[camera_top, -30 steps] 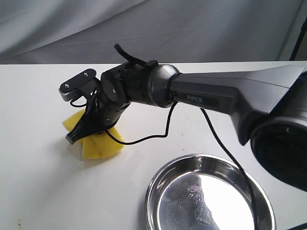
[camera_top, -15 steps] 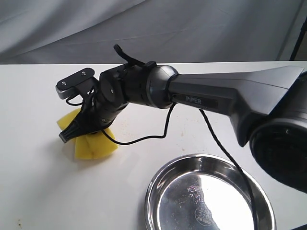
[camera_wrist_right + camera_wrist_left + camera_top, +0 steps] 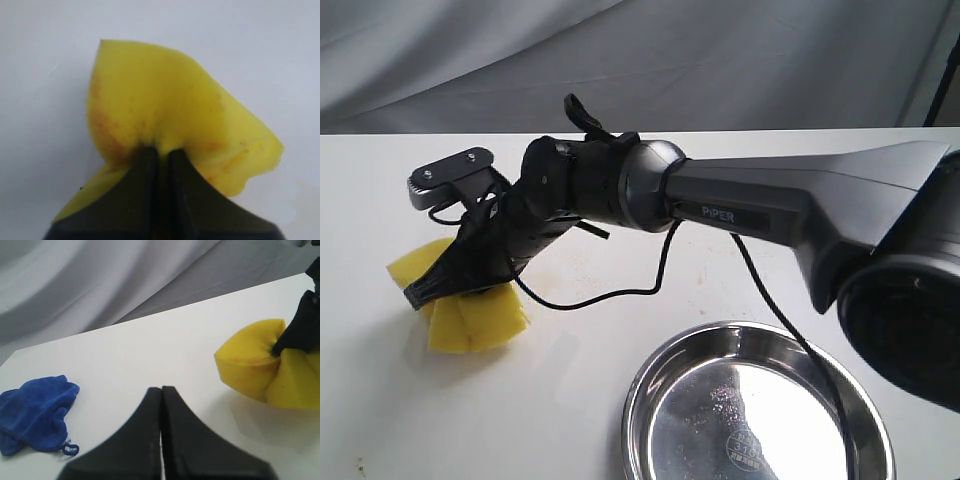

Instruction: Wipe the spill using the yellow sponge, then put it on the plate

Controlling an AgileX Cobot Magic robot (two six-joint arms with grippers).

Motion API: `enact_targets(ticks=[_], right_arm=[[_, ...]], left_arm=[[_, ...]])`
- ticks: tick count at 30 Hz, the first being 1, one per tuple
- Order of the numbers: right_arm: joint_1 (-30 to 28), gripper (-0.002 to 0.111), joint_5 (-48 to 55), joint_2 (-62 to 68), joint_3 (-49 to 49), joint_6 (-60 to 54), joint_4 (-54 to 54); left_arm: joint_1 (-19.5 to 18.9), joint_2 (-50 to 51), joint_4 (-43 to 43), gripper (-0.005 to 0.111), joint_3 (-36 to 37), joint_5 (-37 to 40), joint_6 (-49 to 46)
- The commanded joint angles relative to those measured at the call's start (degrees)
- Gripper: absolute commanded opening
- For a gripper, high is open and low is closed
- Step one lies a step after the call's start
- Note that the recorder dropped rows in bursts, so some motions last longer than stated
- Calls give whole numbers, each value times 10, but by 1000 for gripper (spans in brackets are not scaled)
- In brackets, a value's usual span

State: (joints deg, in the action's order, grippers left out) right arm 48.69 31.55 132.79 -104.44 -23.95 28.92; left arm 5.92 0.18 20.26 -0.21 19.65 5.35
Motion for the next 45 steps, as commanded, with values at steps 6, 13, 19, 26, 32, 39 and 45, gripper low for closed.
enact_targets(ticks=[6,13,19,26,32,39,45], right_arm=[[48,0,-3,-4,1,-103,41],[39,0,33,-4,1,-36,-171],[11,0,42,-4,1,91,-284],[-31,0,64,-4,1,130,-303],[-58,0,72,-4,1,178,-350],[-75,0,88,-4,1,202,-374],[-75,0,92,-4,1,232,-379]], left_arm=[[3,-2,0,0,2,-2,2],[3,-2,0,0,2,-2,2],[3,-2,0,0,2,-2,2],[3,-2,0,0,2,-2,2],[3,-2,0,0,2,-2,2],[3,-2,0,0,2,-2,2],[3,-2,0,0,2,-2,2]])
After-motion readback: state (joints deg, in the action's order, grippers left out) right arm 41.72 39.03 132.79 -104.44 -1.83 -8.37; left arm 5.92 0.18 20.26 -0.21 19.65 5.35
